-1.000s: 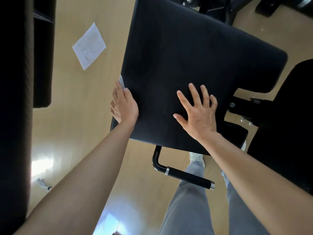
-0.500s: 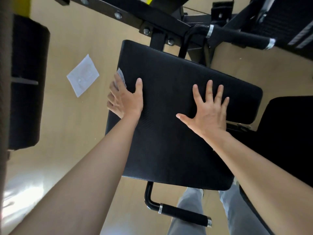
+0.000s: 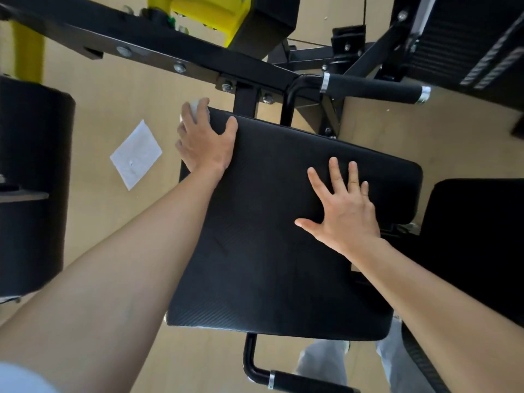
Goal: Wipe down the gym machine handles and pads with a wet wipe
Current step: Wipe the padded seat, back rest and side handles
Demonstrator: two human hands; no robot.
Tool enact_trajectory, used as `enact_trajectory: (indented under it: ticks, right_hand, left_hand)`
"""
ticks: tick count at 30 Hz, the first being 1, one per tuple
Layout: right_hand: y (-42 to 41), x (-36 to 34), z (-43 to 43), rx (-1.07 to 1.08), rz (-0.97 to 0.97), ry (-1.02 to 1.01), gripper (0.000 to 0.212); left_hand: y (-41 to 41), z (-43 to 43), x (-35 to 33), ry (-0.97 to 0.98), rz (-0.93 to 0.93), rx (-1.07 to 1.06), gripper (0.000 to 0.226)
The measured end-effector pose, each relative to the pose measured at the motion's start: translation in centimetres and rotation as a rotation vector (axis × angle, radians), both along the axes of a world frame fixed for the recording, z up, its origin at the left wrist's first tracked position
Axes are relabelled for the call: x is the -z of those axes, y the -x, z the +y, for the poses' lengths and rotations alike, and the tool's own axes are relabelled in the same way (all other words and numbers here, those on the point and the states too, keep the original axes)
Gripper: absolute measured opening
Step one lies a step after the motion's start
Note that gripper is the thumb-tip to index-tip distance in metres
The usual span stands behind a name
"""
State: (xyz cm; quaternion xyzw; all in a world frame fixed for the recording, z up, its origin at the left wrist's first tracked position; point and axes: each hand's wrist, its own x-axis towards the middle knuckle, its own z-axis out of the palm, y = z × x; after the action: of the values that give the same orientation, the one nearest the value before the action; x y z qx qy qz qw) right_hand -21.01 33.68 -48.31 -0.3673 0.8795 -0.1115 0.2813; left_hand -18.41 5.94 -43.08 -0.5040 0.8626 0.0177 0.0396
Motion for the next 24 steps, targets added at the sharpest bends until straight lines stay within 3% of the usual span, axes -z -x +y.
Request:
enact_trajectory:
  ticks: [4, 8, 24]
  right_hand:
    - [0.3, -0.2, 0.3, -0.02, -0.004, 0.012, 0.106]
    - [0.5, -0.2, 0.6, -0.037, 0.004, 0.015, 0.105]
    - [0.9, -0.1, 1.2, -0.024, -0.029, 0.059, 0.101]
  left_hand:
    - [0.4, 0.3, 0.0, 0.074, -0.116, 0.195, 0.055]
    - [1.3, 2.4, 0.6, 0.131, -0.254, 0.407, 0.057]
    - [-4.6, 8.4, 1.8, -0.018, -0.127, 1.053, 0.067]
